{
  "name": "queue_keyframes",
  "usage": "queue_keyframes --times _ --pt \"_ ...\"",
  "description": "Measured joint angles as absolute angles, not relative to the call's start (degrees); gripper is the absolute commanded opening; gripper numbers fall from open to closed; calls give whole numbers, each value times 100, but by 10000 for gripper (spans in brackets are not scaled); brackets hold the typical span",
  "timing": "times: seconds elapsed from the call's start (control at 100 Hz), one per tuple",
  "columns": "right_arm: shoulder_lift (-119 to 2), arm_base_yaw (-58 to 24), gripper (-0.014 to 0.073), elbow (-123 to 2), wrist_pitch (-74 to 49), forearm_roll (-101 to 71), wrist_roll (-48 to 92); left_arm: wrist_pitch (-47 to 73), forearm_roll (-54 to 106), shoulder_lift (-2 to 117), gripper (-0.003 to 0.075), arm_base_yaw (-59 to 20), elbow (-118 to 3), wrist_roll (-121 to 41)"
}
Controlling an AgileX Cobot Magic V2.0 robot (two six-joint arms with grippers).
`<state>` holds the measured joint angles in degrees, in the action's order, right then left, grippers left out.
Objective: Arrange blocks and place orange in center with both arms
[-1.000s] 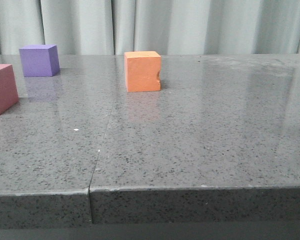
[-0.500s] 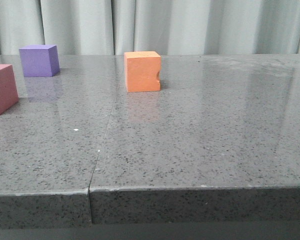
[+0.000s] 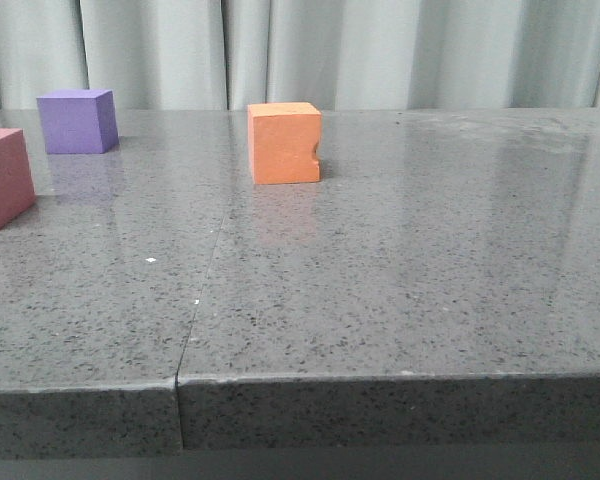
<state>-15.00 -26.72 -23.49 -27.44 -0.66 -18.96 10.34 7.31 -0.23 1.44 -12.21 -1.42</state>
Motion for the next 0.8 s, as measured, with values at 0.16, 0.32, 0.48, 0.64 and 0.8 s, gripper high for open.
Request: queue_keyframes --times 0.16,0.32,0.48,0.64,0.8 --pt "-1500 -2672 -67 -2349 -2744 -66 -1896 1807 731 455 -20 144 -1995 -142" --pt "-1500 -2672 -67 -2349 -2744 -66 -1896 2506 731 1284 -20 144 -2665 -142" --pt "-1500 -2672 -67 -2349 -2744 -66 -1896 3195 721 2208 -13 144 -3316 -142" --pt "-1500 -2672 -67 -2349 -2744 -66 -1896 3467 721 2977 209 144 -3782 -142" --pt "-1500 -2672 -67 -2349 -2744 -66 -1896 3487 713 3504 608 144 -4037 -142"
